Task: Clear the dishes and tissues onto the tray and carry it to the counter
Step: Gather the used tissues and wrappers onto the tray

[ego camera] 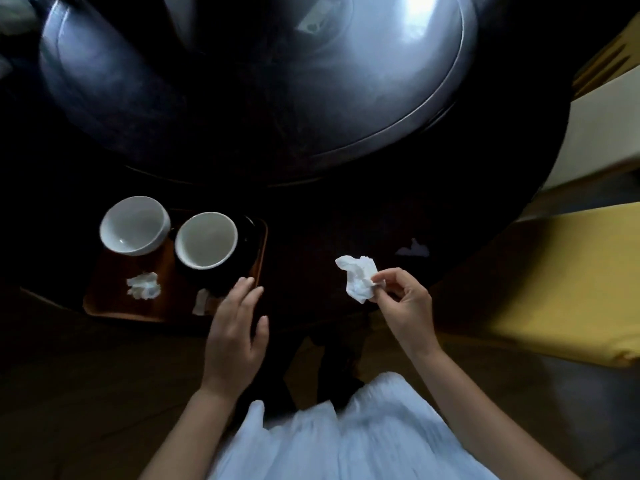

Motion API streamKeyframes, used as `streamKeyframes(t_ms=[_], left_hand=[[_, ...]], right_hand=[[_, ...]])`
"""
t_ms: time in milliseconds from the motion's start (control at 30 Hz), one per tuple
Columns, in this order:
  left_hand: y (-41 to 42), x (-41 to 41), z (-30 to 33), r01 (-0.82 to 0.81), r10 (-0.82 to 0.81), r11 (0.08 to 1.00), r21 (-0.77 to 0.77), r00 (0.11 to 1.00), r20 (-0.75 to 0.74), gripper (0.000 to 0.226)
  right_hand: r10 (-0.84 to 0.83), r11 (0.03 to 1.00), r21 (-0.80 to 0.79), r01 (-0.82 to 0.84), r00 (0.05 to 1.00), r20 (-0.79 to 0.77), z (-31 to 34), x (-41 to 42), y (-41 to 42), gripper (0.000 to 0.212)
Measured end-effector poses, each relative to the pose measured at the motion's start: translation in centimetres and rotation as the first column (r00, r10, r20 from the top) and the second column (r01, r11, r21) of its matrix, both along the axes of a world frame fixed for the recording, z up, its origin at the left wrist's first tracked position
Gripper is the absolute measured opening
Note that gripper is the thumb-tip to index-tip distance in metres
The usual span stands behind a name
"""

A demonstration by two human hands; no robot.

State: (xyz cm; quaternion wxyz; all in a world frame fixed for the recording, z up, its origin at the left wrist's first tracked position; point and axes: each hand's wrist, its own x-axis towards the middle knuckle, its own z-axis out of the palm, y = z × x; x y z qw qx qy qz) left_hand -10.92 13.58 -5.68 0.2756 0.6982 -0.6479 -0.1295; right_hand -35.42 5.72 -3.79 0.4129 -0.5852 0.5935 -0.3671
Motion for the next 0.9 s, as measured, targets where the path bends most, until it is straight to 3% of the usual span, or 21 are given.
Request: streamKeyframes(t_ms=[167,267,367,500,600,900], left_hand=[[-4.7,-5.6,-2.8,0.146,-0.153,0.98,0.133,0.987,0.043,0.047],[-6.2,-6.4,-6.0,0.124,-0.179,0.94,0.318,0.972,0.15,0.054],[-6.1,-6.5,-8.0,0.07,-0.189,0.922,0.381,0.94,0.285,0.057],[-6.0,-6.5,-8.3,0.044,-0.17,0.93,0.366,0.932,0.319,0.057],[-6.1,-6.5,-8.3,0.035,-0.162,0.932,0.361,0.932,0.326,0.057],[-6.2,-6.4,-8.3,0.033,-0.165,0.933,0.359,0.924,0.345,0.057]], right_hand=[[-0.114,0.993,-0.027,0.113,0.993,-0.027,-0.8,-5.6,-2.5,0.014],[-0.245,0.969,-0.023,0.245,0.969,-0.015,-1.6,-8.6,-5.1,0.02],[-0.325,0.945,0.02,0.326,0.945,-0.024,-2.9,-10.5,-7.6,0.017],[-0.222,0.974,-0.132,0.187,0.907,-0.359,-4.7,-11.2,-9.6,0.016],[-0.155,0.98,-0.196,0.042,0.776,-0.611,-5.8,-10.7,-10.0,0.016],[0.037,0.998,-0.012,-0.067,0.683,-0.73,-6.8,-9.4,-10.0,0.04]])
